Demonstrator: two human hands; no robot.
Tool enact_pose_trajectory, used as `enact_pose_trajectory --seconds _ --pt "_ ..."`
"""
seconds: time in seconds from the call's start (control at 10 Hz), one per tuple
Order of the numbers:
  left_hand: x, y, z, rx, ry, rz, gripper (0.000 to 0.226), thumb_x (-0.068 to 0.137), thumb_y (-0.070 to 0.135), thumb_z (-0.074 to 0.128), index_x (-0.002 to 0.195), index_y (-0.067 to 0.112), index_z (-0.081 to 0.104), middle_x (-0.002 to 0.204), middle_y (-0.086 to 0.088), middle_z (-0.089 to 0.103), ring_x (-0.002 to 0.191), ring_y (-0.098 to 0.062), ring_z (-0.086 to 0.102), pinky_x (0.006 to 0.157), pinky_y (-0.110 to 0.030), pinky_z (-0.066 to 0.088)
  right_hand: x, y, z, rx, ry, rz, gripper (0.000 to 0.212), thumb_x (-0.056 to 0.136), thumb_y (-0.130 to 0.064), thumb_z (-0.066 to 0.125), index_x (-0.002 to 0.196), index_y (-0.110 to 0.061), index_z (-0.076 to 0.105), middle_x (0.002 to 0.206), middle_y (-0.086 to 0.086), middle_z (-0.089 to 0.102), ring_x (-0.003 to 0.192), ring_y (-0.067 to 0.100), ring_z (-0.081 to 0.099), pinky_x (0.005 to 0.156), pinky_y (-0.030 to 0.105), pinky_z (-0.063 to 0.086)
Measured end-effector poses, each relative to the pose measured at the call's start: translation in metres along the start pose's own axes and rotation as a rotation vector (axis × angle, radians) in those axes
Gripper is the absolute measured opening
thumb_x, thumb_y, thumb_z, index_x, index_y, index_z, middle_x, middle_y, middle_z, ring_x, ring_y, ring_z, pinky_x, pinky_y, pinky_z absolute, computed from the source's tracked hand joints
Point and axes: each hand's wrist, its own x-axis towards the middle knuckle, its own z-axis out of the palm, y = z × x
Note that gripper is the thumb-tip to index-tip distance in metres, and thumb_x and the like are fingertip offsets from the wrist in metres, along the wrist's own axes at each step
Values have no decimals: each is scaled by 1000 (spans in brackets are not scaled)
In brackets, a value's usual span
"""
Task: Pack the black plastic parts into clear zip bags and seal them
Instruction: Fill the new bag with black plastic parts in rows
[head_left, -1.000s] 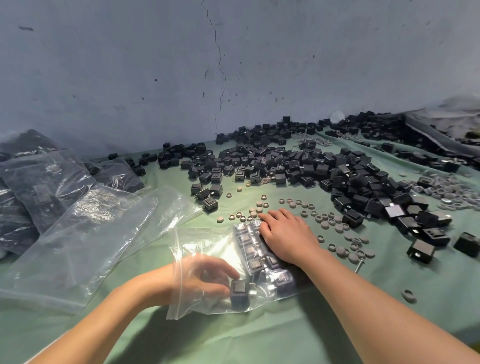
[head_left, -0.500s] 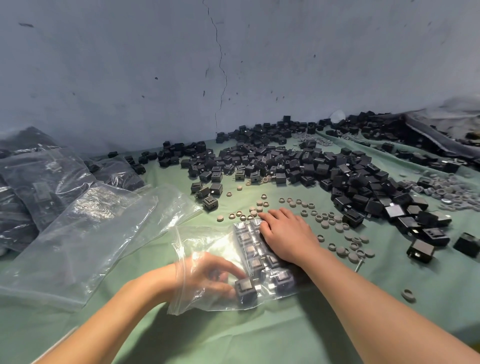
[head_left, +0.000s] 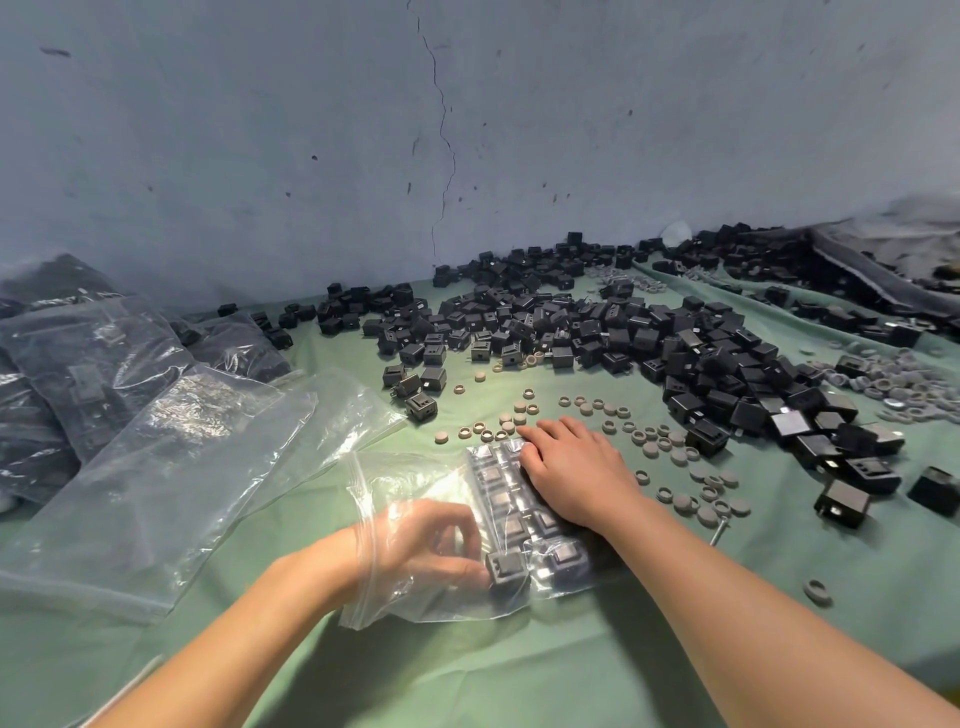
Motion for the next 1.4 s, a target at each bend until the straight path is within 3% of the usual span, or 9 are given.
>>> enact_pose_trajectory --seconds 0.3,0.6,0.8,0.9,1.0,1.1,1.2,1.3,1.4 --pt "4 3 6 225 92 -24 32 82 61 67 78 32 55 76 13 58 65 0 52 58 -19 40 1 1 1 2 0 2 53 105 -40 17 157 -33 27 164 -4 26 153 18 13 124 43 12" --pt "12 -4 13 314 187 5 75 45 106 26 64 36 46 65 21 55 60 9 51 50 -10 32 2 3 3 -1 6 -1 54 104 -41 17 156 -33 27 164 -3 27 153 19 14 124 44 13" --pt "10 -2 14 314 211 -2 69 47 102 31 61 36 44 56 22 49 54 15 49 49 -6 36 2 2 3 -6 5 -3 54 105 -41 17 157 -33 27 164 -3 27 153 19 14 124 44 12" --pt "8 -2 15 328 227 -1 58 63 90 48 62 32 45 58 17 50 53 8 49 49 -10 35 2 2 3 -7 7 -1 53 105 -42 17 157 -33 27 164 -3 27 153 19 14 124 44 13" --pt "-1 -13 21 99 284 12 42 75 73 63 69 31 58 69 11 63 61 -1 57 55 -14 43 2 2 3 -8 10 -1 54 105 -41 17 157 -33 27 164 -3 27 153 19 14 124 44 13" --pt "-17 -24 25 -414 434 76 29 85 55 68 76 28 67 64 8 61 55 -2 53 53 -16 41 2 1 2 -7 3 -8 54 105 -42 17 157 -33 26 164 -3 26 153 19 14 124 44 12" --pt "-22 -32 17 -723 660 11 37 85 56 68 77 19 65 62 9 52 53 -10 47 50 -23 39 2 2 1 -8 7 -14 54 105 -41 17 156 -32 27 164 -3 27 153 19 15 123 44 14" --pt "-23 -37 8 -1205 673 -26 23 94 36 64 76 22 65 67 5 52 52 -9 46 47 -23 41 1 3 2 -13 5 -15 53 105 -41 18 156 -31 28 164 -3 27 152 19 15 123 44 14" --pt "-28 -41 0 -1420 703 -105 19 99 30 55 90 21 68 77 3 62 62 -9 53 59 -26 43 2 4 3 -14 4 -17 53 105 -41 18 156 -32 27 164 -3 27 153 19 15 123 44 14"
